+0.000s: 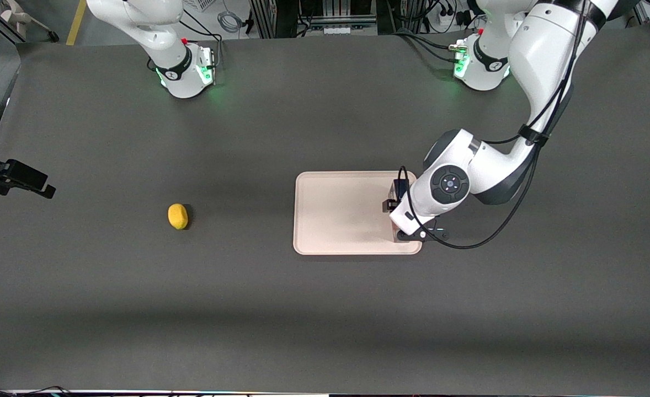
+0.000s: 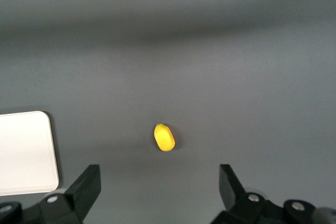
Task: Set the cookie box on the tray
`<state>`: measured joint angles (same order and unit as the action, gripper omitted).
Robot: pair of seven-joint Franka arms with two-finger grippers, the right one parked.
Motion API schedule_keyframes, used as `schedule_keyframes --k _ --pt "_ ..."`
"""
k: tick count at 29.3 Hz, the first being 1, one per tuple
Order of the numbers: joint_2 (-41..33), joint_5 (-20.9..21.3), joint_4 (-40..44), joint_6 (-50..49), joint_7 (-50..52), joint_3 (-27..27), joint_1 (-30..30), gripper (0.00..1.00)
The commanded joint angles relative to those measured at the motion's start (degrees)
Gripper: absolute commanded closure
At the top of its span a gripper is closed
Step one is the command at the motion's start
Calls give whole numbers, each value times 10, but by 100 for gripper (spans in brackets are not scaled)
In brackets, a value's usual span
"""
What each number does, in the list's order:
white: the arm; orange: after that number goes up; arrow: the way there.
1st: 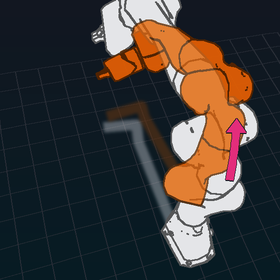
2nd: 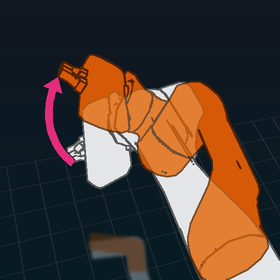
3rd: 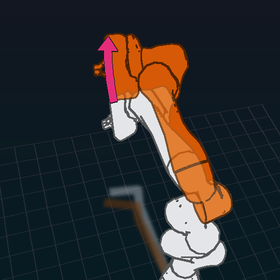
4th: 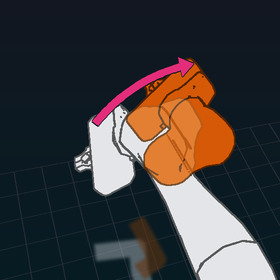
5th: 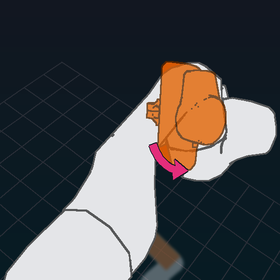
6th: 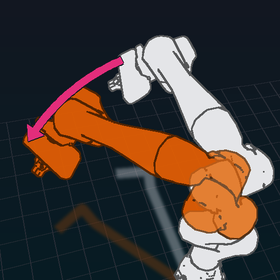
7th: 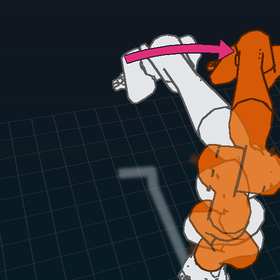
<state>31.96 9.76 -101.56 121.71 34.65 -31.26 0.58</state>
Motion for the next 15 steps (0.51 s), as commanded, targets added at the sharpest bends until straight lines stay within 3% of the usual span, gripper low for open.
schedule_keyframes --k 1,7,15 --pt "-55 4 -1 -45 -12 8 -2 0" --pt "-137 -12 22 -107 -5 29 -8 0" --pt "-243 -16 83 -260 -48 51 -50 0"
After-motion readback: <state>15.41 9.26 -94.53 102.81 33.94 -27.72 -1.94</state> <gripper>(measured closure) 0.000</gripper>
